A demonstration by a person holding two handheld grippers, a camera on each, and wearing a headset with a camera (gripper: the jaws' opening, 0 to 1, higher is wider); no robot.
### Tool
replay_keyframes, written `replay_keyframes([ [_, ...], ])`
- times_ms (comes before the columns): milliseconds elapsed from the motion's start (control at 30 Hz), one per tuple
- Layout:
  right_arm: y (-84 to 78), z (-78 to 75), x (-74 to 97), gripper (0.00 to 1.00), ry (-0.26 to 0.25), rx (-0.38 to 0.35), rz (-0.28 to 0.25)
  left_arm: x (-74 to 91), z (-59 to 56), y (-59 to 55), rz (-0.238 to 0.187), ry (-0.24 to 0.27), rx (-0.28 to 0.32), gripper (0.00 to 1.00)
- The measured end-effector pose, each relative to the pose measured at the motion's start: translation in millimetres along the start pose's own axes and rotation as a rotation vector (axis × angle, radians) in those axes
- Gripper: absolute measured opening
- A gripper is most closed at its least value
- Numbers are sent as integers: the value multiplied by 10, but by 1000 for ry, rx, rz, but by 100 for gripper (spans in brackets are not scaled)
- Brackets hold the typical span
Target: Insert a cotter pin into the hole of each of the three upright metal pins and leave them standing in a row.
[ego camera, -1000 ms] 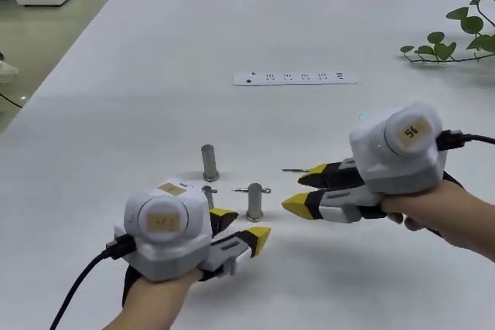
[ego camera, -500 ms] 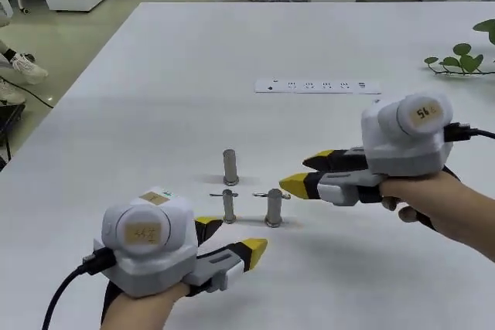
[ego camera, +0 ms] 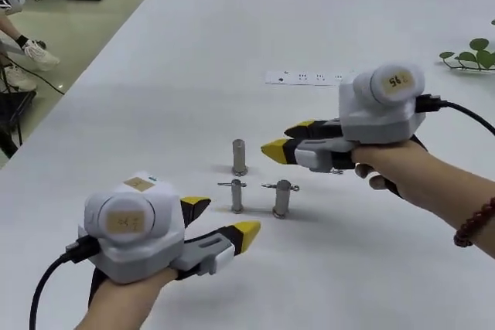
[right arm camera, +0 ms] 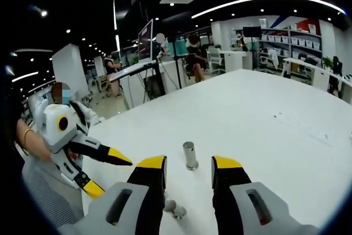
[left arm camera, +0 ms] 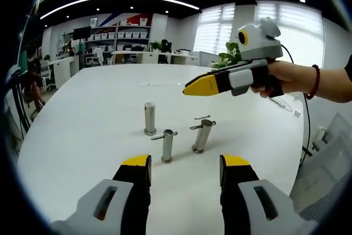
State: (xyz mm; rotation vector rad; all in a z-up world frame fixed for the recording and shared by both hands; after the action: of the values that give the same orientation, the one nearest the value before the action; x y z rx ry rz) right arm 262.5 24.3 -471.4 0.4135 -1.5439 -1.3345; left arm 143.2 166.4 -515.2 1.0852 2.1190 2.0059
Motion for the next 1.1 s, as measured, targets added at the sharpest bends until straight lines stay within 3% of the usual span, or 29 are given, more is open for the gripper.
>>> replay_keyframes([
  [100, 19, -8, -100, 26, 1, 6, -6, 9, 30, 26, -14, 11, -25, 48],
  [267, -38, -62, -319, 25, 7, 12, 14, 37, 57, 23, 0, 30, -79, 51],
  [567, -131, -64, -612, 22, 21, -10, 40, 55, 83, 46, -22, 24, -53, 62],
  [733, -153, -43, -722, 21, 17, 24, 62, 68, 89, 51, 3, 26, -96, 67],
  [900, -178, -72, -818, 18, 11, -10, 70, 81, 77, 67, -3, 17, -111, 71],
  [1100, -171, -69, -869, 11, 7, 16, 84, 95, 74, 76, -4, 18, -129, 74],
])
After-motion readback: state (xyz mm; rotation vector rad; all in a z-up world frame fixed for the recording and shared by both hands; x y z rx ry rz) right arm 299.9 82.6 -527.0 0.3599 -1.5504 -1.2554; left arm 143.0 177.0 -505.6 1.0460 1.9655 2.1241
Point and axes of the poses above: the centre of the closed fingertips' face, and the gripper's own axes: x roughly backward along the fingers, z roughly to its left, y roughly out of its top, the point moved 8 cm from there along x, roughly backward along the fingers
